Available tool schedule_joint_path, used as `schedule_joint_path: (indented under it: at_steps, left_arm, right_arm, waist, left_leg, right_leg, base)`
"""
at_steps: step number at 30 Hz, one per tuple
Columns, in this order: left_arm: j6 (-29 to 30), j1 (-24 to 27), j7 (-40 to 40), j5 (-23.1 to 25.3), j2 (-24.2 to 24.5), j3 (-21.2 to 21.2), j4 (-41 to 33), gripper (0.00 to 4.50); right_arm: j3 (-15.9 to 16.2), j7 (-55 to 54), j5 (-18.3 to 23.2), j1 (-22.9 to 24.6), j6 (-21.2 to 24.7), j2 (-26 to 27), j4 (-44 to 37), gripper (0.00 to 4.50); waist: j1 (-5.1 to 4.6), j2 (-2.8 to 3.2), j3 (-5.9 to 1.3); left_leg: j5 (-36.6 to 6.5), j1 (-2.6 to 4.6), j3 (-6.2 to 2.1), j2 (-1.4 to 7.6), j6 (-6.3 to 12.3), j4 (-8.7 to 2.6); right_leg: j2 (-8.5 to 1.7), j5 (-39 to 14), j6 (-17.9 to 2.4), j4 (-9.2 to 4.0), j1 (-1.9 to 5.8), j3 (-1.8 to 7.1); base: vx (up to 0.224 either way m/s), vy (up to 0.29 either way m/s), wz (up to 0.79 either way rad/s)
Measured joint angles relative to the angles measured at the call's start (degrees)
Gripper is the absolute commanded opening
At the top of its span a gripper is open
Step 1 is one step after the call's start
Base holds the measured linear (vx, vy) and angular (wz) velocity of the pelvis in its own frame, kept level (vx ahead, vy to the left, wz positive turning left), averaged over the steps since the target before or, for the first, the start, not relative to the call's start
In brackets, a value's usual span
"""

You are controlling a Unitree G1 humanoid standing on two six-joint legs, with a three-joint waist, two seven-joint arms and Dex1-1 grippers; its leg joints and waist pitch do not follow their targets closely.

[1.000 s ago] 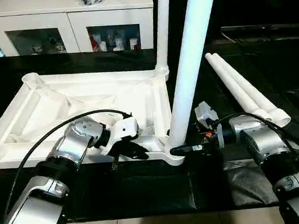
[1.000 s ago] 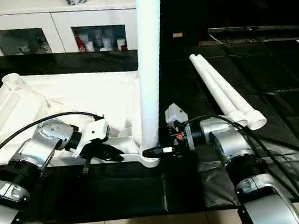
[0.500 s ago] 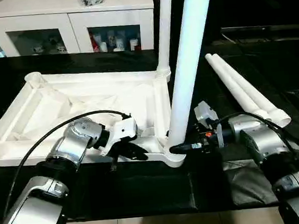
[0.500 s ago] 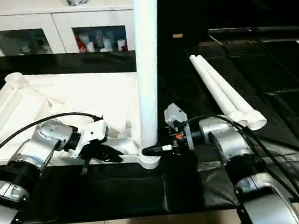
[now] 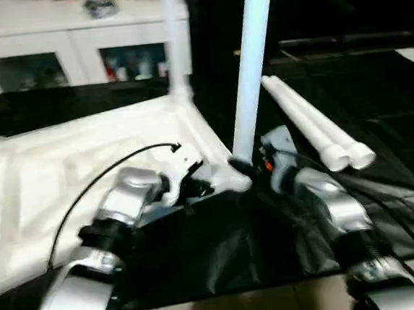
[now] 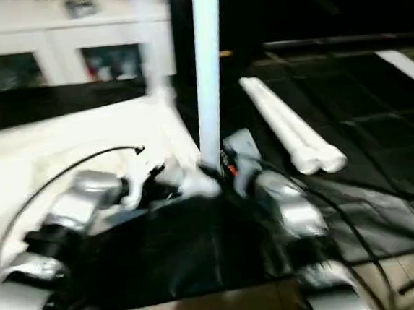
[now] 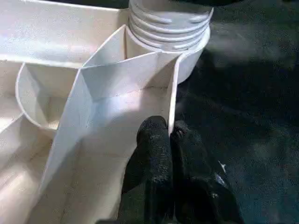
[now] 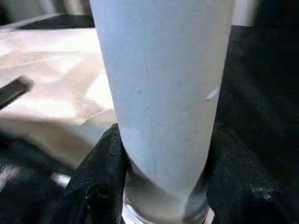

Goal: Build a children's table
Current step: Rotate leg to tighten

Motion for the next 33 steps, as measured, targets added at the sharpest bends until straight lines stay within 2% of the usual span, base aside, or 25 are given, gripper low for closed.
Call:
schedule_joint_path:
  at_steps: [3, 4, 5, 9, 10, 12, 13, 16, 18, 20, 23, 28, 33]
  left_arm:
    - [1.92, -0.38, 4.66, 0.00, -2.16, 1.20, -0.04, 0.00]
    - [2.02, -0.42, 5.28, 0.00, -2.59, 1.28, -0.04, 0.00]
    - [2.02, -0.45, 5.52, -0.01, -2.71, 1.30, -0.07, 0.00]
    - [2.03, -0.47, 6.30, 0.01, -2.56, 1.55, -0.29, 0.00]
    - [2.00, -0.48, 6.32, 0.02, -2.44, 1.57, -0.31, 0.00]
    - [1.02, -0.47, 6.26, 0.31, -1.97, 1.06, -0.31, 0.00]
    - [0.17, -0.47, 5.99, 0.46, -1.53, 0.56, -0.31, 0.00]
    - [-3.14, -0.30, 3.47, 0.74, 0.53, -0.82, -0.24, 0.00]
    - [-5.08, -0.25, 1.27, 0.72, 2.22, -1.19, -0.03, 0.00]
    - [-7.59, -0.20, -1.70, 0.71, 4.16, -1.33, 0.03, 0.00]
    - [-12.55, -0.11, -8.00, 0.63, 7.06, -2.65, 0.43, 0.00]
    - [-18.55, -0.42, -17.07, 0.44, 9.03, -5.40, 1.93, 0.00]
    - [-22.27, -1.01, -23.13, 0.22, 9.77, -7.25, 3.42, 0.00]
  right_arm:
    - [-0.86, -5.28, -0.81, -3.12, 0.24, 1.53, 3.51, 2.01]
    - [-0.99, -5.94, -0.92, -3.47, 0.17, 1.62, 3.93, 2.56]
    - [-1.08, -6.33, -1.01, -3.54, 0.05, 1.78, 4.00, 2.70]
    - [-1.72, -6.47, -0.95, -3.58, -0.52, 2.94, 3.89, 2.76]
    - [-1.72, -6.47, -0.97, -3.56, -0.58, 2.94, 3.88, 3.11]
    - [-1.44, -5.83, -1.03, -3.11, -1.50, 2.88, 3.74, 3.14]
    - [-1.07, -4.80, -1.07, -2.61, -2.37, 2.64, 3.53, 3.14]
    - [-0.20, 1.52, -0.26, -0.28, -3.38, -0.64, 1.48, 3.61]
    - [0.49, 6.97, 0.93, 1.55, -3.38, -2.68, -0.04, 3.67]
    - [1.53, 12.39, 1.53, 2.79, -3.31, -5.08, -1.03, 3.80]
    - [2.81, 21.50, 3.36, 3.30, -2.22, -10.15, -3.01, 4.15]
    - [4.56, 31.44, 5.28, 2.26, -0.91, -13.22, -4.65, 4.26]
    - [7.16, 40.36, 5.60, 0.37, -0.91, -16.31, -4.66, 4.26]
  waist:
    - [-0.41, 0.02, 0.00]
    - [-0.40, 0.01, -0.01]
    - [-0.39, 0.00, -0.02]
    - [-0.26, 0.01, -0.02]
    - [-0.22, 0.01, -0.02]
    - [-0.22, 0.01, -0.02]
    - [-0.23, 0.01, -0.02]
    - [0.04, -0.01, 0.01]
    - [0.04, -0.06, 0.05]
    - [0.13, -0.05, 0.06]
    - [1.12, -0.02, 0.08]
    - [3.48, -0.01, 0.08]
    - [4.23, -0.03, 0.07]
  left_leg:
    - [-0.01, -0.07, -0.13, 0.00, 0.01, -0.05]
    - [-0.01, -0.08, -0.13, 0.00, 0.02, -0.15]
    - [-0.04, -0.08, -0.13, -0.01, 0.06, -0.20]
    - [-0.14, -0.06, -0.11, -0.04, 0.05, -0.40]
    - [-0.12, -0.07, -0.11, -0.04, 0.03, -0.53]
    - [-0.11, -0.08, -0.11, -0.03, 0.02, -0.62]
    - [-0.11, -0.09, -0.11, -0.02, 0.01, -0.62]
    - [-0.10, -0.23, -0.10, -0.01, 0.01, -0.60]
    - [-0.10, -0.39, -0.10, -0.01, 0.02, -0.58]
    - [-0.08, -0.82, -0.09, -0.01, 0.03, -0.54]
    - [0.09, -1.22, -0.09, 0.05, 0.34, -0.35]
    - [0.04, -1.28, -0.06, 0.07, 0.39, -0.22]
    - [-0.07, -1.18, -0.03, 0.07, 0.27, -0.12]
  right_leg:
    - [0.00, 0.01, 0.00, -0.29, 0.08, -0.17]
    - [0.00, 0.02, 0.00, -0.45, 0.14, -0.20]
    - [0.00, 0.05, -0.02, -0.50, 0.15, -0.19]
    - [0.00, 0.23, -0.01, -0.48, 0.14, -0.15]
    - [0.01, 0.22, -0.01, -0.48, 0.13, -0.16]
    - [0.04, 0.21, 0.01, -0.49, 0.09, -0.17]
    - [0.06, 0.21, 0.01, -0.49, 0.02, -0.17]
    - [0.06, 0.21, 0.01, -0.50, -0.10, -0.17]
    - [0.06, 0.23, -0.01, -0.48, -0.24, -0.17]
    - [0.06, 0.28, -0.06, -0.41, -0.66, -0.17]
    - [0.06, 0.47, -0.35, -0.31, -1.02, -0.20]
    - [0.01, 0.45, -0.32, -0.34, -0.98, -0.24]
    - [-0.01, 0.47, -0.31, -0.33, -0.85, -0.23]
  base:
    - [0.000, 0.000, 0.00]
    - [0.000, 0.000, 0.00]
    - [0.000, 0.000, 0.00]
    - [0.000, 0.000, 0.00]
    - [0.000, 0.000, 0.00]
    - [0.000, 0.000, 0.00]
    - [0.000, 0.000, 0.00]
    - [0.000, 0.000, 0.00]
    - [0.000, 0.000, 0.00]
    - [0.000, 0.000, 0.00]
    - [0.000, 0.000, 0.00]
    - [0.000, 0.000, 0.00]
    - [0.000, 0.000, 0.00]
